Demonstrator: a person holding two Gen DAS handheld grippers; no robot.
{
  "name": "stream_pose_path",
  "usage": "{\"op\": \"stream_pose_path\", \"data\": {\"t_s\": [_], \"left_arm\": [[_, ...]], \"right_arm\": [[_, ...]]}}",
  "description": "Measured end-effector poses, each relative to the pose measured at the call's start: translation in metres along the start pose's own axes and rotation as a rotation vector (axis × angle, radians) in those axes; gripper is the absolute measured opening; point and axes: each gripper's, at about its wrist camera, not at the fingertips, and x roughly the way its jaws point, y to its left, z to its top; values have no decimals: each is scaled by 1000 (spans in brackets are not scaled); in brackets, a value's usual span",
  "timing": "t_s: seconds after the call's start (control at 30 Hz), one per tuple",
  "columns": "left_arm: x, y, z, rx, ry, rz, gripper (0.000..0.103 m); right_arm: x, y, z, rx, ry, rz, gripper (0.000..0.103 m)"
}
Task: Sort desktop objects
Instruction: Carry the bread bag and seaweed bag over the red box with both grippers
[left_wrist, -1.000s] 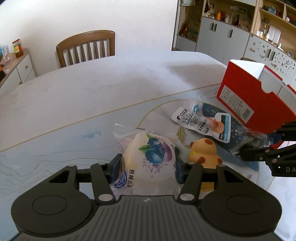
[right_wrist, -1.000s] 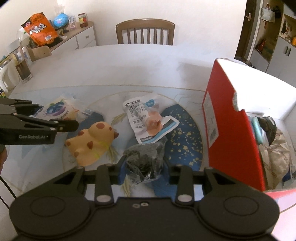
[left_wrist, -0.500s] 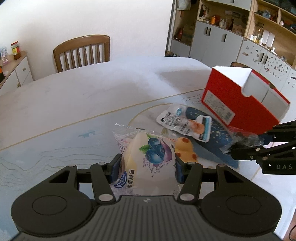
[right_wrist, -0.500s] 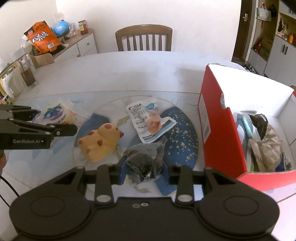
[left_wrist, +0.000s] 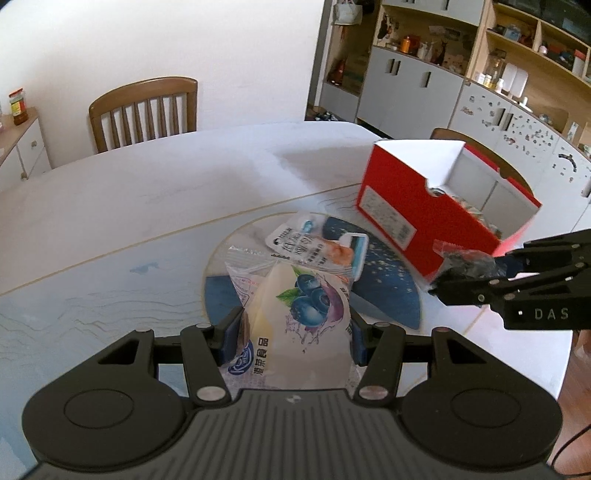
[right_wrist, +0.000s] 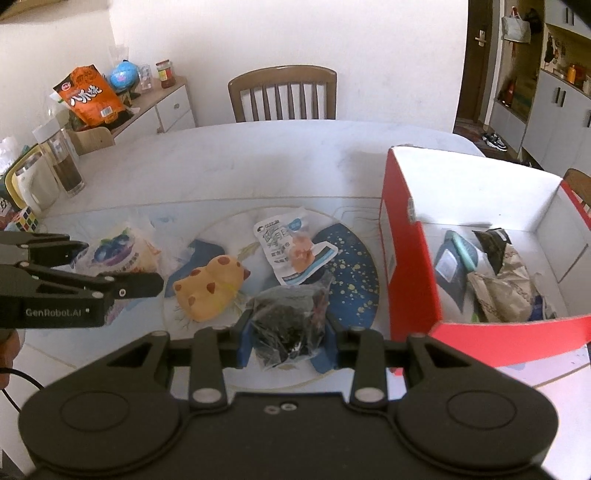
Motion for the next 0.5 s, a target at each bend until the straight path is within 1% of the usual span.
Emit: {"op": "stream_pose_path", "data": {"t_s": [0.5], "left_arm": [[-27,-38,4,48,-27,-33,55]], "right_arm": [[-36,-14,-4,19,-44,1,36]]}}
